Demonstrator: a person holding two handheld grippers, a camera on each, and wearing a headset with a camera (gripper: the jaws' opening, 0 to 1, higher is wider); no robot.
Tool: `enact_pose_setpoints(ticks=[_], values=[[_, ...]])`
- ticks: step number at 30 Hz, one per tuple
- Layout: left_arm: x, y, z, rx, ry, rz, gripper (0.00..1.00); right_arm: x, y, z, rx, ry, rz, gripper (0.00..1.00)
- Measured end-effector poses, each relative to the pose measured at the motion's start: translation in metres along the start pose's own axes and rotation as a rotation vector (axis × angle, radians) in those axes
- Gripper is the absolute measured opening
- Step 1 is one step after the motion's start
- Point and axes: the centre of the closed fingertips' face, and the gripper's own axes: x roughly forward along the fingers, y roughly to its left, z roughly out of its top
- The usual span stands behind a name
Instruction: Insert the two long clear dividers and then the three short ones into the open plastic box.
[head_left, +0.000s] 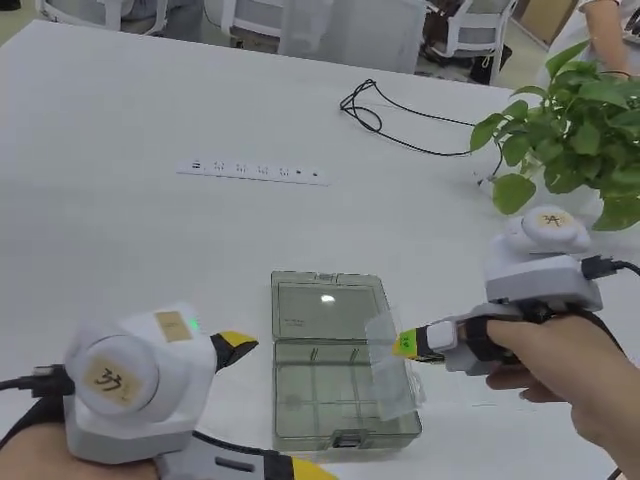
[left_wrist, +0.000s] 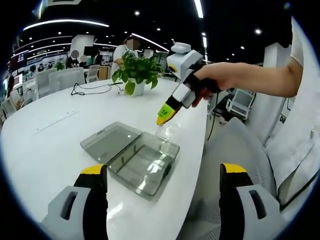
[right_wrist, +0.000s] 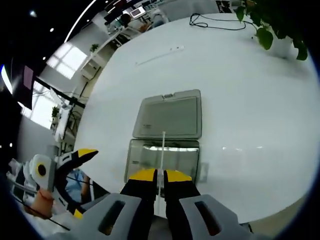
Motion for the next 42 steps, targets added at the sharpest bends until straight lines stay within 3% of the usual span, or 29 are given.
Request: enact_pose_setpoints(ticks=[6, 12, 42], values=[[0.002, 0.002, -0.001, -0.006, -0.008, -0.008, 0.95, 0.009, -0.004, -0.005, 0.017, 0.03, -0.02, 0.07], [0.003, 0.002, -0.002, -0.012, -0.009, -0.015, 0.95, 0.019, -0.018, -0.002, 0.036, 0.05, -0.035, 0.07], [0.006, 0.005, -0.007, -0.05, -0.012, -0.025, 0.93, 0.04, -0.029, -0.01, 0.029, 0.089, -0.077, 0.07]])
